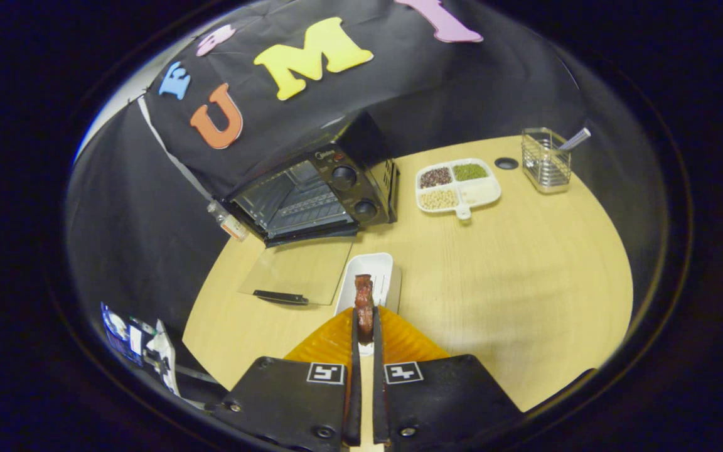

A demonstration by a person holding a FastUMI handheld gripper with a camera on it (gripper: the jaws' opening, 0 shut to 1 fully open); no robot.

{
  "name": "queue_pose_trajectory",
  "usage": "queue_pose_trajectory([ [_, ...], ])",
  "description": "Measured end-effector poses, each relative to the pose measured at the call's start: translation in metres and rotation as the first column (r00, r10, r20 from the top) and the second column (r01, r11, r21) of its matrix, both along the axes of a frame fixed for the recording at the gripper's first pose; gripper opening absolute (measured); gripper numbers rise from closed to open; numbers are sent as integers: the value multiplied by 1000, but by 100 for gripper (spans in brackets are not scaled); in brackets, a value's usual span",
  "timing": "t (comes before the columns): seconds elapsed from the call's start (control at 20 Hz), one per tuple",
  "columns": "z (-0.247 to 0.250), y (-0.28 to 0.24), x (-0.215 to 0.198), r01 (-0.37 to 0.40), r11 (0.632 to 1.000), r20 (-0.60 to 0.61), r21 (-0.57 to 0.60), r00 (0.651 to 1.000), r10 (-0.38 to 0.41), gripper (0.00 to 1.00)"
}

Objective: Open the toaster oven, put the food inside, and close the toaster oven door.

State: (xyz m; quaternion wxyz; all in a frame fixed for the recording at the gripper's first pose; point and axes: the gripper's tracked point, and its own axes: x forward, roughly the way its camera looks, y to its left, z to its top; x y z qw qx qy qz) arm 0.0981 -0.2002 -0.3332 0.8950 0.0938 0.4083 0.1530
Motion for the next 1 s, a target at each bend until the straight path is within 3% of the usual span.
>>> queue_pose_trajectory([
  [0.3, 67, 36, -24, 4, 987, 227, -158, 973, 32, 10],
  [0.6, 121, 102, -41, 37, 973, 435, -230, 898, 68, 10],
  [0.8, 133, 156, -35, 47, 964, 525, -262, 845, 101, 10],
  [1.0, 119, 202, -14, 46, 956, 543, -289, 831, 124, 10],
])
